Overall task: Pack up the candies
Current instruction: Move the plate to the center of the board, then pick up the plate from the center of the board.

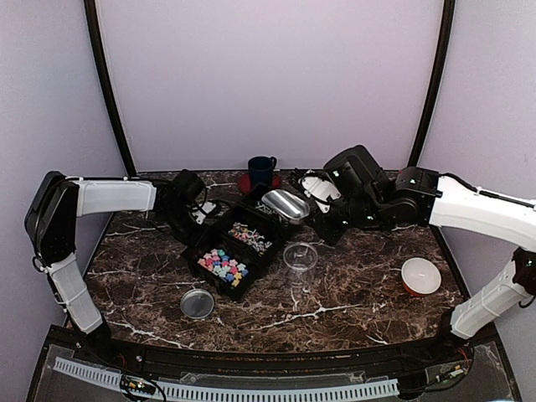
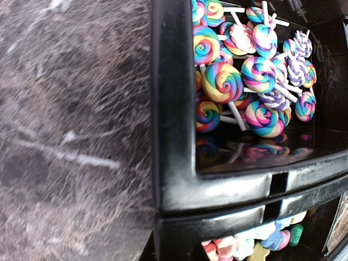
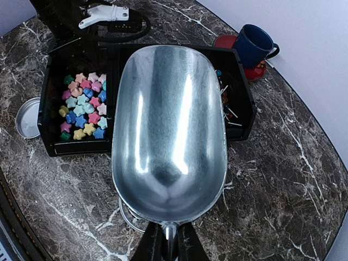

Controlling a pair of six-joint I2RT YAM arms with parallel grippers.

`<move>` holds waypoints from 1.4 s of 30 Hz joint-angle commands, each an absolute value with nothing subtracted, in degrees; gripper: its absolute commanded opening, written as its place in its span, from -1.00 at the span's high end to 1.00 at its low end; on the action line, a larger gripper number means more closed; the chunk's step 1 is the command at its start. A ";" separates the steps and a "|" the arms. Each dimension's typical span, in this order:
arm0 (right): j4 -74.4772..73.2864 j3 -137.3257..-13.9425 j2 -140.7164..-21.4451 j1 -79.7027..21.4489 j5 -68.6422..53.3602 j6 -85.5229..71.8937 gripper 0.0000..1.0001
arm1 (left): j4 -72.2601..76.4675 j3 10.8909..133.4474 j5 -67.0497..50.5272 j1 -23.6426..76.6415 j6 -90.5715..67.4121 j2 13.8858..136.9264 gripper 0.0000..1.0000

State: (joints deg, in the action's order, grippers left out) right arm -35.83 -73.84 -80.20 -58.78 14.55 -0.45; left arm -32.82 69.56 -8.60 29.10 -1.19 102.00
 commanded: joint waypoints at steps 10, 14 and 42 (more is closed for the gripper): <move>-35.26 -78.92 -84.30 -61.40 13.20 -0.09 1.00 | -29.62 65.96 -4.51 25.52 -3.23 89.87 1.00; -35.07 -79.14 -85.04 -61.90 12.79 -0.13 1.00 | -29.42 65.16 -4.99 23.21 -3.27 87.65 1.00; -60.19 -111.68 -113.40 -66.74 6.22 12.08 1.00 | -27.67 65.45 -2.72 20.78 -3.91 85.66 1.00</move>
